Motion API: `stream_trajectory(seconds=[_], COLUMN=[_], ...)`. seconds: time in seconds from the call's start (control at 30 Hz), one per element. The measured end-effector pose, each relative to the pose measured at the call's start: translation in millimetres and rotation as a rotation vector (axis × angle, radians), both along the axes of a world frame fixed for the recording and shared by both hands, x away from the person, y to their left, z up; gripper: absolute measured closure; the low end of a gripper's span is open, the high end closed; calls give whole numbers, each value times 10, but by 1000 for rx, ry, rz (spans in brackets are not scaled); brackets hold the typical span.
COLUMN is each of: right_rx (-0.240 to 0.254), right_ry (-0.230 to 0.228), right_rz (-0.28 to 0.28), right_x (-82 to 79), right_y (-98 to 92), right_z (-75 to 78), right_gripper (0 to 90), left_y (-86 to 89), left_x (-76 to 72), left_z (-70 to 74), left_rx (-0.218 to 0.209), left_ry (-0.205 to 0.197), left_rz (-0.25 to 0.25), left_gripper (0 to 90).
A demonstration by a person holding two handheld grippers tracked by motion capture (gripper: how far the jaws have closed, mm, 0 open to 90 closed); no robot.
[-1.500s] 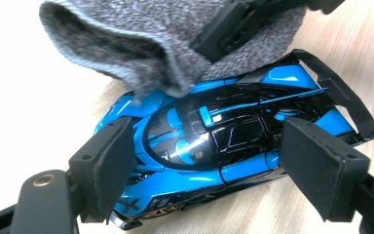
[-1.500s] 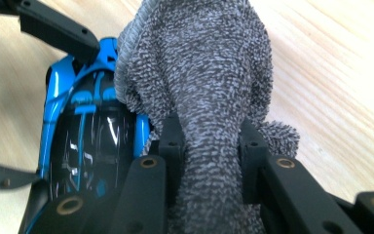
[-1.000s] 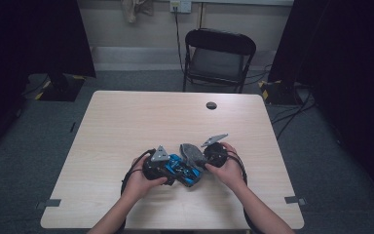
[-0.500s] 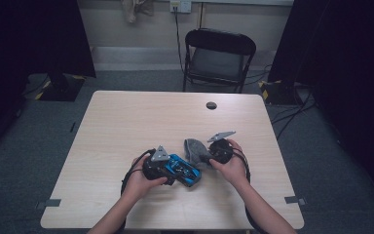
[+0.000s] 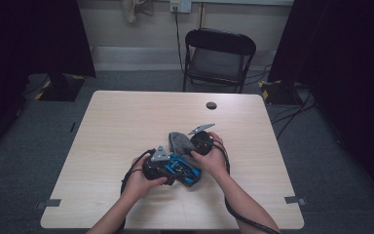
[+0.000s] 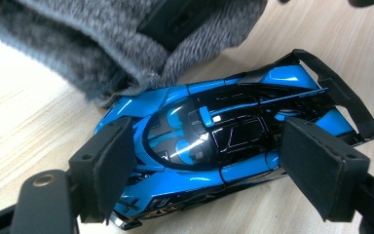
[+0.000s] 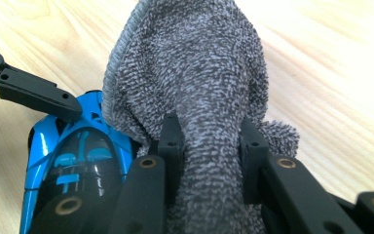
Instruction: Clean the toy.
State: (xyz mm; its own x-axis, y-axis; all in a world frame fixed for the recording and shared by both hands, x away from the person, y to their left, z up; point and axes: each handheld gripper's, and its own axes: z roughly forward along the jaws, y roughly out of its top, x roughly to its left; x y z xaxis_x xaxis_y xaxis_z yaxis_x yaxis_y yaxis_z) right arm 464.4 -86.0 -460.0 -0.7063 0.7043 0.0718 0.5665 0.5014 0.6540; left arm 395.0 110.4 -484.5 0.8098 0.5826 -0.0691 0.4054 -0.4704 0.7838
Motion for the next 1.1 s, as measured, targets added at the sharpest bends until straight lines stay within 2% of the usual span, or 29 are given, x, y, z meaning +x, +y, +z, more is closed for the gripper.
stream_trajectory(seconds=[0.13,0.57,1.1], right_rx=[-9,-15,-3], right_ry=[10,17,21], right_rz=[22,71,80], right_x=[-20,-137,-315], right_y=[28,-75,-298], right_z=[-23,-6,12], right_gripper=[708,707,707], left_y=[0,-3,-5], left_x=[0,0,-3], left_z=[0,2,1], left_rx=[0,2,2], left_ry=[0,0,-1], left_rz=[0,0,2], left_gripper=[206,207,207])
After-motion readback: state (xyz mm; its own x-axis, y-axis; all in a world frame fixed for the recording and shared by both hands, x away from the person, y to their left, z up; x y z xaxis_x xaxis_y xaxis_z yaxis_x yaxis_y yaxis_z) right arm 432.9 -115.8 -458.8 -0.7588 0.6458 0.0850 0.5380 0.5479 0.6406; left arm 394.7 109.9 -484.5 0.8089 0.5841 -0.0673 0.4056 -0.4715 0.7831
